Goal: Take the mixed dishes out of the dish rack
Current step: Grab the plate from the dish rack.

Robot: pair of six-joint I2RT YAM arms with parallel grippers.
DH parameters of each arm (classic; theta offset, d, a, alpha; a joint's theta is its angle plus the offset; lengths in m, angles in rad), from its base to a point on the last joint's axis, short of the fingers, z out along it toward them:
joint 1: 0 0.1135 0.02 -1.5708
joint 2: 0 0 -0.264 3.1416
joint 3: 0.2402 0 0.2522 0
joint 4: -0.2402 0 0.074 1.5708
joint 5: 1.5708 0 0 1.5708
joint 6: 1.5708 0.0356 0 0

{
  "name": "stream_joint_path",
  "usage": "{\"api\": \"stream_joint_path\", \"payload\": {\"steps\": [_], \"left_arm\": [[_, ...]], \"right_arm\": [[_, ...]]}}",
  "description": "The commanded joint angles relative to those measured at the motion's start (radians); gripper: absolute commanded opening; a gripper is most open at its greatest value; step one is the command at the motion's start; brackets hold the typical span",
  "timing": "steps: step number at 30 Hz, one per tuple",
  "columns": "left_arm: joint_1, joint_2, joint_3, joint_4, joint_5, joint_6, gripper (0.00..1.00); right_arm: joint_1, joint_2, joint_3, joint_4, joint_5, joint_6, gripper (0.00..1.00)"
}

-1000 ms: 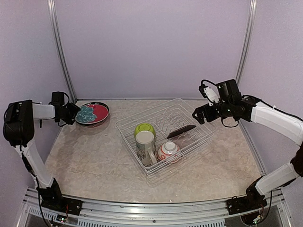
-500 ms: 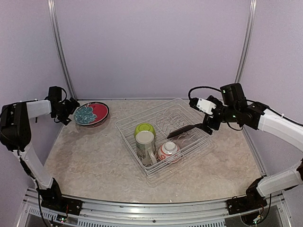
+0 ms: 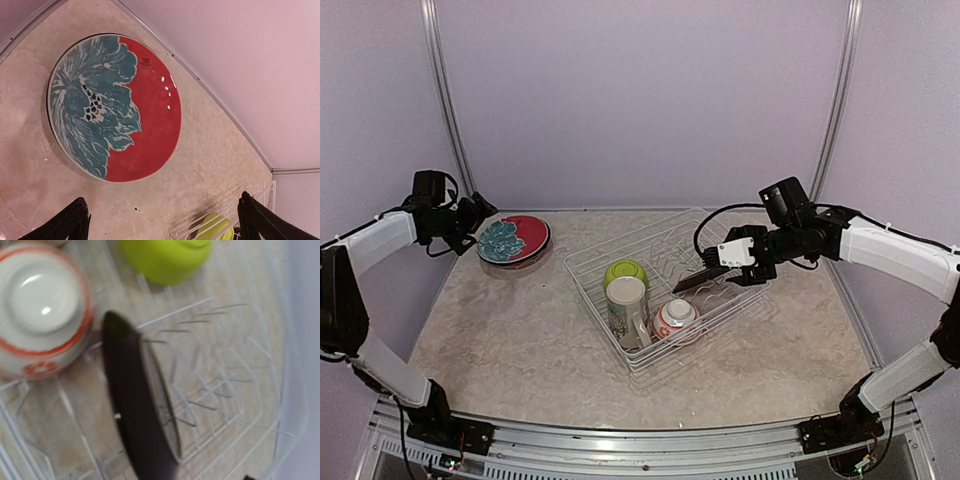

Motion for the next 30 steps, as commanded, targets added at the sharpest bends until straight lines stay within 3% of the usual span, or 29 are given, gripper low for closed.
{"api": "stream_joint_path", "payload": {"steps": [1,8,24,30], "left_arm": [[-0.069,-0.102,-0.049,-0.050,0.021,0.055,0.99],[-0.176,-0.238,-0.060,-0.056,0.044,0.016,0.99],[-0.268,-0.337,0.044,-0.140,-0.030,0.053,0.99],[-0.283,-0.349,0.057,-0.156,-0.046,0.055,0.99]], "right_arm": [[0.007,0.000,-0.012,-0.007,-0.033,-0.126,0.66],[0.017,0.024,-0.054,0.027,-0.034,-0.212,0.50],[0.030,0.099,-0.147,0.295,0.086,-0.229,0.46],[0.043,0.168,-0.132,0.318,0.113,-0.233,0.33]]}}
